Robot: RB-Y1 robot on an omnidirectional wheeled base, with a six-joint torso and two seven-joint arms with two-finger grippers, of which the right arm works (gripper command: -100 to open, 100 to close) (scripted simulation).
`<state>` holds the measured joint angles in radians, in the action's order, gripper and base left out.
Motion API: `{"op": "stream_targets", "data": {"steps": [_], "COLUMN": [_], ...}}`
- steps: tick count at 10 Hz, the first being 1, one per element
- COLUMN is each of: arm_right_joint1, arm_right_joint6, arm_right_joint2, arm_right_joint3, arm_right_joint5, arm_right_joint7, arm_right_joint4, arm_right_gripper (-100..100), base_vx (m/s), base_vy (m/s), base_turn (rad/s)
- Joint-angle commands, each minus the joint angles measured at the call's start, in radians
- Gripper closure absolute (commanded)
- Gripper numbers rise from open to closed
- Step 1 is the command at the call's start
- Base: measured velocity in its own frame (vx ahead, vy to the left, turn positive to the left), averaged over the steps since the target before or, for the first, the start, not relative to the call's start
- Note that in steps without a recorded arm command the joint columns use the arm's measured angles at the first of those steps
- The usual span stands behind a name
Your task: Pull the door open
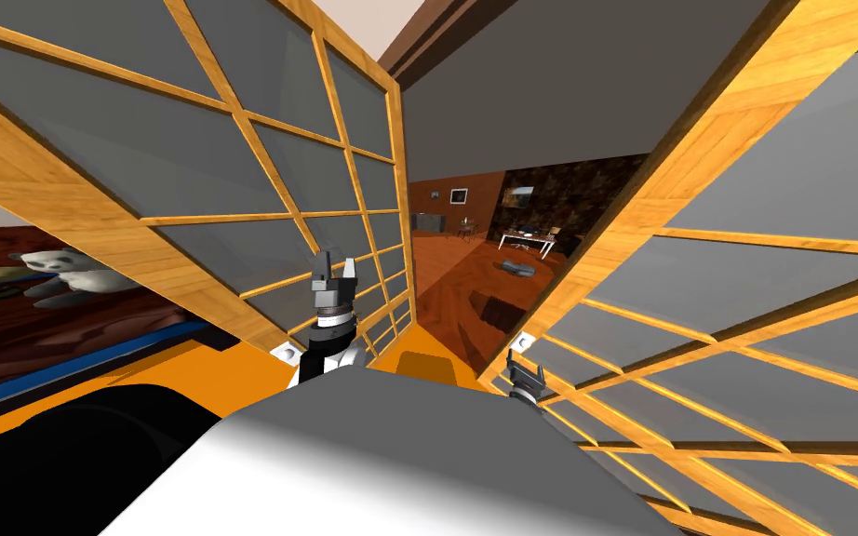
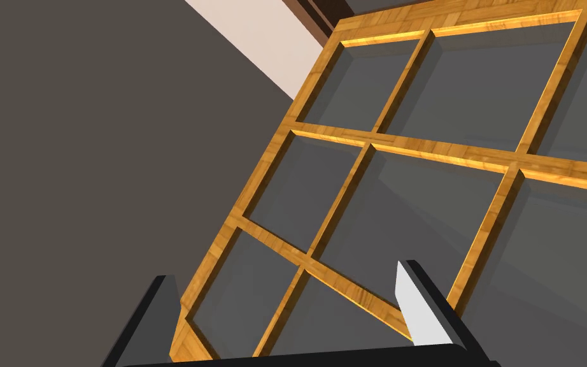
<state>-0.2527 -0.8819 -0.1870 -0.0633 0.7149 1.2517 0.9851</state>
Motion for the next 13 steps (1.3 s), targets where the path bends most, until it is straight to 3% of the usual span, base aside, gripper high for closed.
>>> {"op": "stream_targets", "data": {"steps": [1, 6, 7, 8, 9, 13], "arm_right_joint1": [0.002, -0.009, -0.01, -0.011, -0.011, -0.011], "arm_right_joint6": [-0.009, -0.034, -0.037, -0.028, -0.028, -0.028], "arm_right_joint2": [-0.033, -0.113, -0.123, -0.117, -0.117, -0.117], "arm_right_joint3": [0.004, 0.01, 0.011, 0.013, 0.013, 0.013], "arm_right_joint5": [0.005, 0.016, 0.017, 0.018, 0.018, 0.018], "arm_right_joint7": [0.043, 0.143, 0.156, 0.141, 0.141, 0.141], "arm_right_joint4": [-0.03, -0.09, -0.098, -0.084, -0.084, -0.084], "arm_right_gripper": [-100, -100, -100, -100, 100, 100], "base_vx": [0.161, 0.135, 0.161, 0.066, -0.015, -0.012], "base_vy": [0.0, -0.006, -0.002, -0.002, 0.003, -0.002], "base_turn": [0.05, 0.035, 0.025, -0.012, 0.003, 0.006]}}
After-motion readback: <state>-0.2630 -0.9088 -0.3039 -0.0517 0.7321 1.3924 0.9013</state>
